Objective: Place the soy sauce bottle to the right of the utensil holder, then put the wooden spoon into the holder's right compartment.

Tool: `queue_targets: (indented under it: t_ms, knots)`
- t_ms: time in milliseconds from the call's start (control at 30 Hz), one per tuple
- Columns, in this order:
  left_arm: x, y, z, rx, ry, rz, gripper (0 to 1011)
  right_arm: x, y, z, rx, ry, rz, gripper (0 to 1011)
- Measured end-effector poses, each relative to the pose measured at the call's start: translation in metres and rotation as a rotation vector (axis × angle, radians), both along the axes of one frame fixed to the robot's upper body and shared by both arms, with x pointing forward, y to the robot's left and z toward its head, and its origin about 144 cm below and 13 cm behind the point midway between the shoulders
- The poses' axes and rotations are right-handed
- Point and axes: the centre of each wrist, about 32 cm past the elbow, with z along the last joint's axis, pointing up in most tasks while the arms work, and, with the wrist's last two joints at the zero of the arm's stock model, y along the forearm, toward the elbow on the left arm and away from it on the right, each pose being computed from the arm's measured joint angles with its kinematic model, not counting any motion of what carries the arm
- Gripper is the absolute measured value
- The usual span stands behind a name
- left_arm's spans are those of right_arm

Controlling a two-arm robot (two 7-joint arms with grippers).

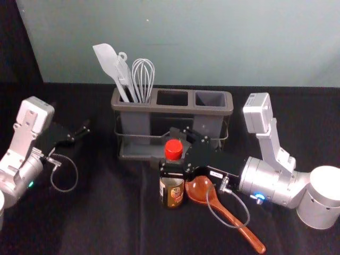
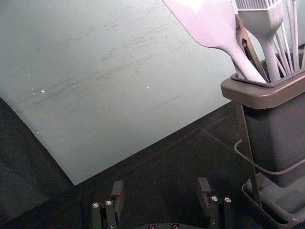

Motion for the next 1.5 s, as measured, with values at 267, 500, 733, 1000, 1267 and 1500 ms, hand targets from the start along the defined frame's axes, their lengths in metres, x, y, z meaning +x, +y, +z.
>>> queue_targets:
  t_ms: [267, 500, 733, 1000, 1267, 1500]
  knots:
    - [0.000, 0.000, 0.000, 0.000, 0.000, 0.000, 1005, 0.000, -0.001, 0.000, 0.001, 0.001, -0.001, 995]
    - [0.000, 0.000, 0.000, 0.000, 0.000, 0.000, 1005, -0.001, -0.001, 0.000, 0.003, 0.002, -0.002, 838]
    - [0.000, 0.000, 0.000, 0.000, 0.000, 0.000, 1005, -0.001, -0.001, 0.000, 0.003, 0.003, -0.003, 629]
    - [0.000, 0.000, 0.000, 0.000, 0.000, 0.000, 1005, -0.001, -0.002, 0.001, 0.004, 0.003, -0.003, 397]
    - [0.000, 0.000, 0.000, 0.000, 0.000, 0.000, 1005, -0.003, -0.002, 0.003, 0.004, -0.009, 0.001, 378]
    - [0.000, 0.000, 0.000, 0.000, 0.000, 0.000, 1005, -0.010, -0.007, 0.018, 0.016, -0.035, -0.006, 378]
